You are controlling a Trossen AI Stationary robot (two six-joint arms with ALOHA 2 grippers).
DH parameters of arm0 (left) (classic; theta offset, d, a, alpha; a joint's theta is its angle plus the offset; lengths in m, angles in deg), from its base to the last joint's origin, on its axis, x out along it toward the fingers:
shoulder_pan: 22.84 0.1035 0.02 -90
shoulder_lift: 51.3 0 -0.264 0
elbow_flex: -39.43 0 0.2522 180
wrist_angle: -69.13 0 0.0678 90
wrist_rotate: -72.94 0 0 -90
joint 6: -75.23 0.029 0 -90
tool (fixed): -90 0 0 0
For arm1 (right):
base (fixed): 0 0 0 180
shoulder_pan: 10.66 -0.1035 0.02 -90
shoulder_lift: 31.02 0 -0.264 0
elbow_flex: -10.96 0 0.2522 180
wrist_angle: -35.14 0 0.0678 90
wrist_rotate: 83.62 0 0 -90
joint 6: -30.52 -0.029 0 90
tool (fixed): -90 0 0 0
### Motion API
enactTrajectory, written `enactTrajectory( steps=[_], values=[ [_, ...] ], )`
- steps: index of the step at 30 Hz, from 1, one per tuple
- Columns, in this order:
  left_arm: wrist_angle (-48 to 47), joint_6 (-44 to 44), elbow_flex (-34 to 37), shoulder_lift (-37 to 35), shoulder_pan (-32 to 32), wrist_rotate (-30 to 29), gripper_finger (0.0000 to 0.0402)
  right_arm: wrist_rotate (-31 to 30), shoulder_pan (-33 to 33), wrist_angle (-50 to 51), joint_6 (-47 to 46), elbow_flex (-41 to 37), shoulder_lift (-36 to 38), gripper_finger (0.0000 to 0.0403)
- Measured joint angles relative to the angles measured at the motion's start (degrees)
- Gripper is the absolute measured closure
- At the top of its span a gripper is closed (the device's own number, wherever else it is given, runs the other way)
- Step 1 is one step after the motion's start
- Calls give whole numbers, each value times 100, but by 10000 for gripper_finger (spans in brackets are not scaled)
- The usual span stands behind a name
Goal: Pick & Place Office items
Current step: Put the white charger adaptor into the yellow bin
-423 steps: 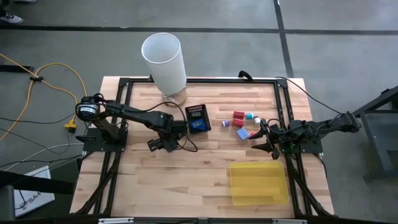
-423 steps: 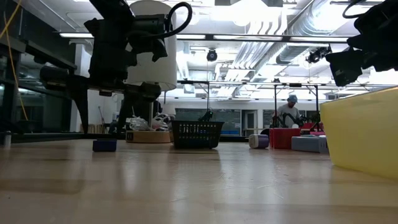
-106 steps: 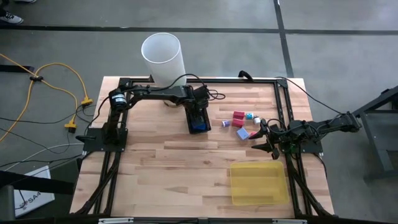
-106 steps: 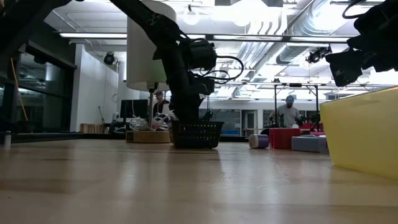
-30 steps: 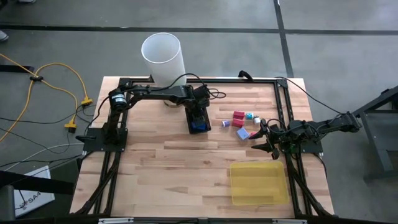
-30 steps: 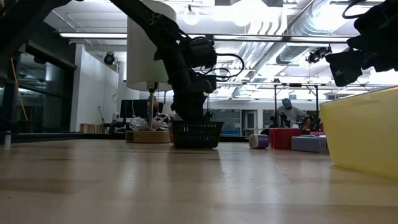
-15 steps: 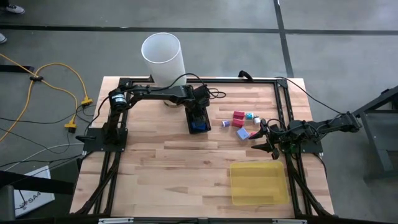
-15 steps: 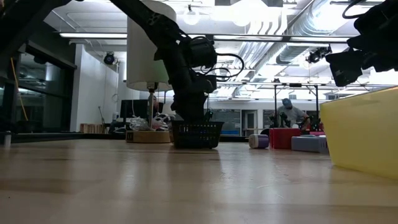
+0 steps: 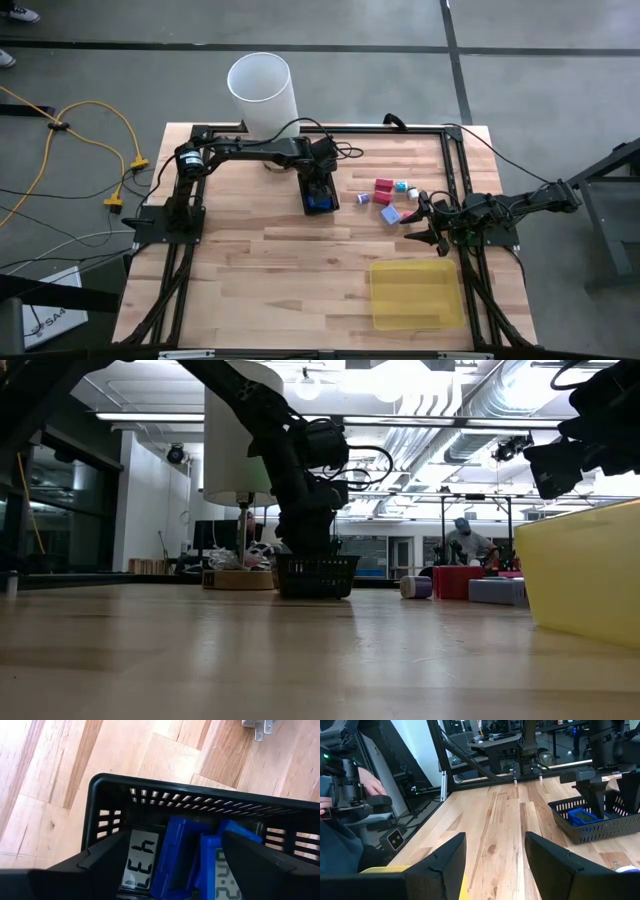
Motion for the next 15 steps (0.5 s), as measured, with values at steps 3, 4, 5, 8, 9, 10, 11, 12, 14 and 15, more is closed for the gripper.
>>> enactTrajectory(
  steps=[3,4,5,8,9,10,11,12,14,15],
  values=[
    [0,0,0,0,0,1,94,0,0,2,0,0,1,213],
    [0,0,0,0,0,1,94,0,0,0,0,0,0,213],
    [0,0,0,0,0,1,94,-2,0,0,0,0,0,213],
    [0,0,0,0,0,1,94,-1,0,0,0,0,2,213],
    [0,2,0,0,0,1,94,0,0,0,0,0,0,213],
    [2,2,0,0,0,1,94,-2,0,0,1,0,0,213],
    [2,2,0,0,0,2,94,-2,0,2,1,0,0,213],
    [2,2,0,0,0,5,94,0,0,1,0,0,2,213],
    [2,3,0,0,0,59,94,0,0,0,0,0,2,213],
    [2,4,0,0,0,91,94,0,0,0,0,0,0,213]
  ],
)
